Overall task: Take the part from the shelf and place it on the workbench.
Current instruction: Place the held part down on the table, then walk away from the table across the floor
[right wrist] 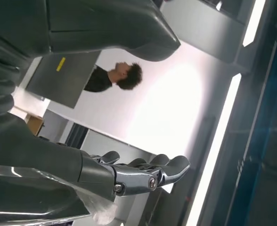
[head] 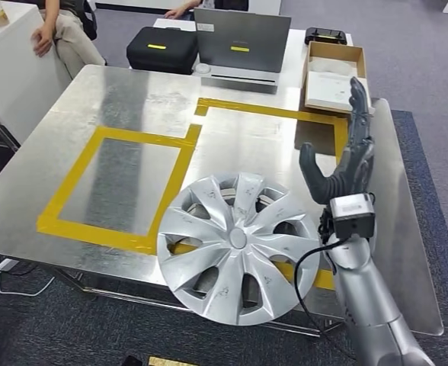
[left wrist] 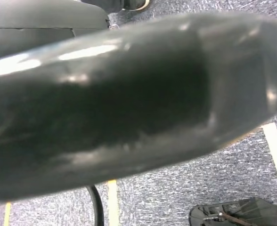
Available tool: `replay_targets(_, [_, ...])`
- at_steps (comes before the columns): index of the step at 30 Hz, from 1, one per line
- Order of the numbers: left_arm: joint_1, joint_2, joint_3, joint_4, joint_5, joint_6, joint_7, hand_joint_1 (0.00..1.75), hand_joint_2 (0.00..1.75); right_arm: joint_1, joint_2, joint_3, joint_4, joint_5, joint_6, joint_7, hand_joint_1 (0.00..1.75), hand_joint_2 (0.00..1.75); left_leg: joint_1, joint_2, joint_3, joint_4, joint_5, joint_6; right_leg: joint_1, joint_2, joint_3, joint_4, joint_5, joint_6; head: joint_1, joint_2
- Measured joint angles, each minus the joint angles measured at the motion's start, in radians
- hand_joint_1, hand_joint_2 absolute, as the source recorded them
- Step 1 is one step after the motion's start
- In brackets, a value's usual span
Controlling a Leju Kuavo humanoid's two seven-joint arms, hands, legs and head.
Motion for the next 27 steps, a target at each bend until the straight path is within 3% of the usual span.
replay_targets(2, [-0.002,0.0,0.0,0.0,-0.001,0.0,0.001,0.0,0.0,0.061,-0.001,-0.023,-0.069,-0.008,-0.028,-0.018,0.0,0.0,-0.003,0.001,-0.004,0.001,0.007,-0.011,0.002,0.0,0.042,-0.074,0.018,-0.009,-0.001,0.0])
replay_targets(5, [0.0,0.001,0.0,0.0,-0.004,0.0,0.008,0.0,0.0,0.154,-0.002,-0.057,-0.156,-0.02,-0.073,-0.039,0.0,0.0,-0.002,0.0,-0.01,0.0,0.013,-0.03,0.004,-0.002,0.036,-0.077,0.034,-0.028,-0.002,0.0])
replay_targets(7, [0.002,0.002,0.0,0.0,-0.006,-0.001,0.013,0.0,0.0,0.207,-0.002,-0.075,-0.206,-0.034,-0.086,-0.05,0.0,0.0,-0.001,0.0,-0.028,0.048,-0.04,-0.04,0.001,-0.007,0.022,-0.08,0.05,-0.043,-0.004,0.0])
replay_targets(10, [0.002,0.004,0.0,0.0,-0.008,-0.002,0.016,0.0,0.0,0.264,-0.001,-0.096,-0.258,-0.044,-0.09,-0.056,0.0,0.0,-0.001,0.001,-0.077,0.239,-0.177,-0.048,0.003,-0.008,-0.011,-0.08,0.076,-0.052,-0.006,0.0])
replay_targets(11, [0.001,0.005,0.0,0.0,-0.008,-0.003,0.015,0.0,0.0,0.277,-0.001,-0.101,-0.269,-0.047,-0.091,-0.056,0.0,0.0,-0.001,0.001,-0.075,0.276,-0.199,-0.047,0.005,-0.008,-0.023,-0.079,0.085,-0.052,-0.006,0.0])
replay_targets(12, [0.0,0.005,0.0,0.0,-0.008,-0.004,0.015,0.0,0.0,0.29,-0.001,-0.106,-0.279,-0.053,-0.091,-0.056,0.0,0.0,-0.002,0.001,-0.055,0.275,-0.203,-0.044,0.007,-0.008,-0.035,-0.079,0.094,-0.052,-0.006,0.0])
replay_targets(13, [-0.001,0.005,0.0,0.0,-0.008,-0.004,0.015,0.0,0.0,0.304,-0.001,-0.112,-0.288,-0.063,-0.091,-0.055,0.0,0.0,-0.003,0.001,-0.013,0.23,-0.19,-0.04,0.009,-0.007,-0.046,-0.079,0.104,-0.051,-0.006,0.0])
replay_targets(16, [-0.006,0.008,0.0,0.0,-0.007,-0.001,0.006,0.0,0.0,0.359,0.005,-0.142,-0.317,-0.124,-0.081,-0.052,0.0,0.0,-0.013,0.001,0.145,0.006,-0.144,-0.017,0.014,-0.009,-0.067,-0.078,0.13,-0.044,-0.005,0.0])
replay_targets(18, [-0.008,0.009,0.0,0.0,-0.005,0.002,-0.001,0.0,0.0,0.403,0.016,-0.164,-0.33,-0.172,-0.07,-0.048,0.0,0.0,-0.022,0.0,0.174,-0.045,-0.134,-0.005,0.012,-0.014,-0.07,-0.079,0.145,-0.033,-0.002,0.0])
replay_targets(20, [-0.005,0.008,0.0,0.0,-0.003,0.003,-0.002,0.0,0.0,0.449,0.029,-0.187,-0.335,-0.207,-0.067,-0.041,0.0,0.0,-0.024,0.002,0.164,-0.046,-0.113,0.007,0.006,-0.015,-0.072,-0.082,0.156,-0.02,-0.002,0.0])
replay_targets(21, [-0.005,0.008,0.0,0.001,-0.002,0.001,0.0,0.0,0.0,0.473,0.034,-0.2,-0.337,-0.221,-0.068,-0.037,0.0,0.0,-0.023,0.004,0.155,-0.048,-0.101,0.014,0.005,-0.012,-0.079,-0.075,0.143,-0.015,-0.002,0.0])
replay_targets(22, [-0.004,0.008,0.0,0.001,-0.001,-0.001,0.002,0.0,0.0,0.496,0.04,-0.216,-0.339,-0.235,-0.07,-0.029,0.0,0.0,-0.021,0.006,0.143,-0.051,-0.087,0.021,0.003,-0.008,-0.091,-0.051,0.108,-0.01,0.0,0.0])
replay_targets(25, [-0.002,0.008,-0.002,0.001,-0.003,-0.01,0.014,0.0,0.0,0.56,0.054,-0.272,-0.334,-0.295,-0.047,0.024,0.0,0.0,-0.019,0.008,0.095,-0.051,-0.049,0.03,-0.001,-0.003,-0.141,0.129,-0.048,0.001,0.005,0.0])
replay_targets(26, [-0.001,0.008,-0.003,0.001,-0.004,-0.012,0.017,0.0,0.0,0.576,0.057,-0.292,-0.322,-0.331,-0.013,0.063,0.0,0.0,-0.019,0.008,0.078,-0.05,-0.036,0.028,-0.002,-0.003,-0.145,0.184,-0.07,0.004,0.005,0.0])
replay_targets(27, [0.0,0.008,-0.003,0.001,-0.003,-0.012,0.021,0.0,0.0,0.59,0.06,-0.314,-0.298,-0.371,0.034,0.108,0.0,0.0,-0.018,0.009,0.06,-0.048,-0.024,0.026,-0.002,-0.003,-0.133,0.211,-0.067,0.006,0.005,0.0])
